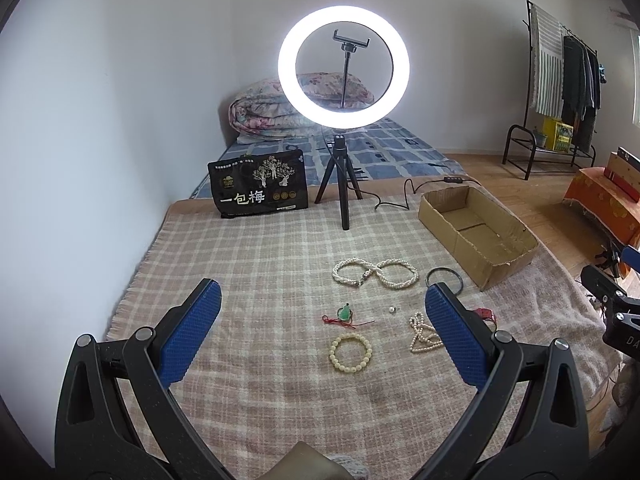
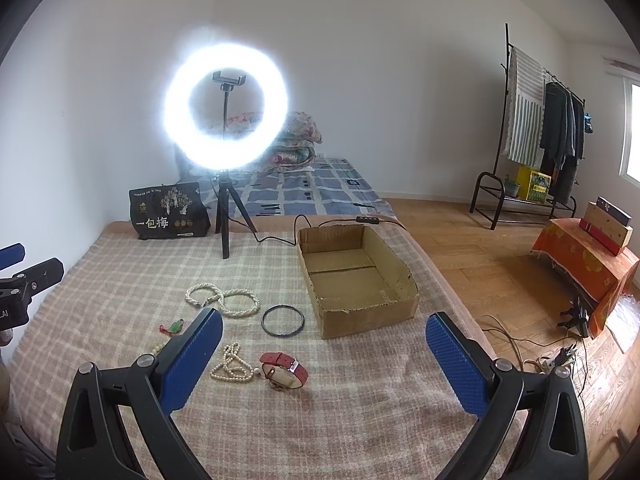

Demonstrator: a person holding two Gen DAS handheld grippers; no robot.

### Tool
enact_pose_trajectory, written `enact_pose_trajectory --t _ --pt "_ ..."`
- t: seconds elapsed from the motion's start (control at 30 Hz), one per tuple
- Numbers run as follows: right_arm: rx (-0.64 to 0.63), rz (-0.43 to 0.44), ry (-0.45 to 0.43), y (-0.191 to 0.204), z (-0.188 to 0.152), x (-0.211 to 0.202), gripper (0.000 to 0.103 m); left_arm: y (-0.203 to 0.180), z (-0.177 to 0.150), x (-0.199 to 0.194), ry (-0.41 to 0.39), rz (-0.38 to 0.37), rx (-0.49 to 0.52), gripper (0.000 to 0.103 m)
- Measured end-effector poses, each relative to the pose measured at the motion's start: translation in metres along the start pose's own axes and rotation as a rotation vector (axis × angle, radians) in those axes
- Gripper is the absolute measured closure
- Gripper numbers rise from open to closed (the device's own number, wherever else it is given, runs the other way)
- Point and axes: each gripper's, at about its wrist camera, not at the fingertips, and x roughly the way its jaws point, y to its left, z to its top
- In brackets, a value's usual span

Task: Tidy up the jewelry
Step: 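Move both tools toward the jewelry laid on the checkered blanket, then grasp the cream bead bracelet with the left tool while the right tool grasps the red watch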

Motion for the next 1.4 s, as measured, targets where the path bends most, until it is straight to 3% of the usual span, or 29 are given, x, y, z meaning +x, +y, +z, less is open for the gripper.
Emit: enact_pose_trajectory --t 0.27,0.43,0.57,0.8,0.87,1.07,1.27,1.4 --pt "0.002 -0.018 0.018 -0.008 -0.003 0.007 0.0 0.0 0.005 0.009 0.006 0.019 0.004 0.0" --pt "0.03 -0.014 0.024 -0.016 -0.003 0.017 0.0 0.002 0.011 0.032 0.096 -0.024 0.017 0.0" --pt "0.01 0.006 -0.001 -0.019 -0.006 0.029 0.0 0.008 0.012 0.052 0.122 0.008 0.033 0.0" --pt "0.013 0.112 0.103 -0.031 -0.014 0.066 0.004 0.011 0.004 0.082 0.122 -0.025 0.103 0.0" --pt "0.009 0.125 0.129 -0.031 -0.014 0.074 0.005 0.012 0.004 0.09 0.14 -0.033 0.113 0.004" --pt "-0.1 0.227 0.255 -0.013 -0.02 0.105 0.011 0.027 0.0 0.109 0.192 -0.043 0.073 0.005" --pt "-0.23 0.26 0.319 0.009 -0.029 0.131 0.016 0.046 -0.01 0.129 0.257 -0.003 0.034 0.005" --pt "-0.26 0.277 0.362 0.016 -0.032 0.146 0.019 0.048 -0.018 0.149 0.33 -0.072 0.02 0.008"
